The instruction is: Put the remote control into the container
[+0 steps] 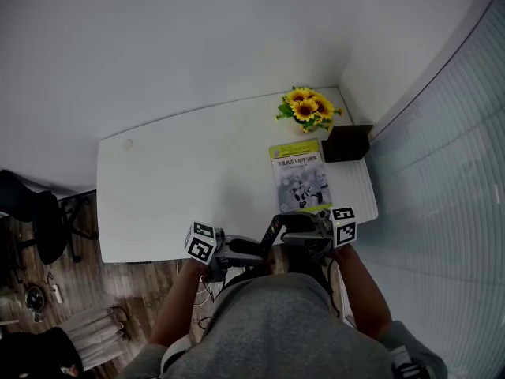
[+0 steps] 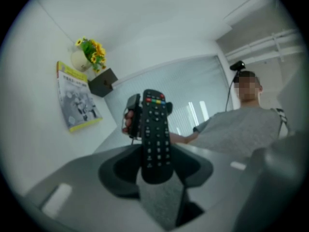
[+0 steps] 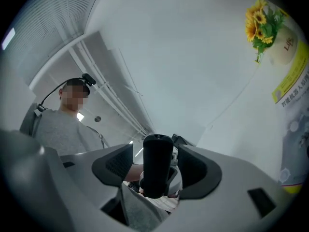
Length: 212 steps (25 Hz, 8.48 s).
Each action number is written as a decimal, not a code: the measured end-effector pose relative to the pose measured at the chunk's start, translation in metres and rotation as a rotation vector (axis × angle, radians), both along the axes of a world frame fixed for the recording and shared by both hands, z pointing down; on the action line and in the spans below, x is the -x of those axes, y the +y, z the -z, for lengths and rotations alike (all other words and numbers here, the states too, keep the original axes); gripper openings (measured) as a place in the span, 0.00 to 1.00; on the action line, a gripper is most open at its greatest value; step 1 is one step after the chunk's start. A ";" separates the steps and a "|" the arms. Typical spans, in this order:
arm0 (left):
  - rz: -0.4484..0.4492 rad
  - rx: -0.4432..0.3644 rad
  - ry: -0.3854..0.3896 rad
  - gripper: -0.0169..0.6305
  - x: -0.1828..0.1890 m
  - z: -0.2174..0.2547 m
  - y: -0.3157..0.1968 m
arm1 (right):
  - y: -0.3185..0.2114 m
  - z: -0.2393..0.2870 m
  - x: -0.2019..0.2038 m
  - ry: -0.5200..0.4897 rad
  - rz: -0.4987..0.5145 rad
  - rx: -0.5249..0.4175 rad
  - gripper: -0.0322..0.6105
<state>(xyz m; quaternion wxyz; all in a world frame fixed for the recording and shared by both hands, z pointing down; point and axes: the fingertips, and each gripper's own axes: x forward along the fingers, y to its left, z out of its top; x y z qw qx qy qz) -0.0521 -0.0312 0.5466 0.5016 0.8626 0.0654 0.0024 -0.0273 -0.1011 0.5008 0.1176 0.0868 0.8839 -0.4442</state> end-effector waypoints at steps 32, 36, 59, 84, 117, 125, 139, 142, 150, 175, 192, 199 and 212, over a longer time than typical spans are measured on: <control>-0.031 0.106 0.127 0.32 -0.004 -0.013 0.008 | -0.003 -0.017 0.014 0.082 -0.071 0.035 0.39; -0.042 0.103 0.130 0.32 -0.003 -0.014 0.010 | -0.002 -0.017 0.016 0.089 -0.079 0.027 0.39; 0.052 0.008 0.142 0.35 0.048 -0.014 0.025 | 0.039 -0.006 0.029 0.095 -0.180 0.009 0.38; 0.131 -0.031 0.157 0.02 0.050 0.010 0.003 | -0.082 0.023 -0.126 0.173 -0.817 -0.105 0.38; 0.176 0.066 -0.012 0.02 -0.011 -0.018 -0.092 | -0.267 0.009 -0.251 0.779 -1.305 -0.422 0.38; 0.218 0.077 -0.065 0.02 -0.017 -0.027 -0.112 | -0.296 -0.006 -0.245 0.864 -1.242 -0.474 0.38; 0.198 0.103 -0.090 0.02 -0.050 -0.036 -0.142 | -0.307 -0.066 -0.234 0.964 -1.115 -0.459 0.38; 0.177 0.108 -0.093 0.02 -0.060 -0.039 -0.146 | -0.305 -0.078 -0.227 0.980 -1.086 -0.457 0.38; 0.109 0.113 -0.099 0.02 -0.085 -0.047 -0.155 | -0.302 -0.100 -0.223 1.017 -1.050 -0.467 0.38; 0.070 0.135 -0.117 0.03 -0.090 -0.062 -0.138 | -0.310 -0.105 -0.212 1.107 -1.096 -0.487 0.38; 0.062 0.083 -0.109 0.03 -0.075 -0.049 -0.127 | -0.292 -0.064 -0.209 1.087 -1.134 -0.521 0.39; 0.064 0.042 -0.095 0.03 -0.062 -0.043 -0.126 | -0.245 -0.065 -0.195 1.049 -1.055 -0.487 0.24; 0.136 -0.113 -0.077 0.03 -0.022 -0.023 -0.115 | -0.131 -0.071 -0.169 1.054 -1.045 -0.359 0.08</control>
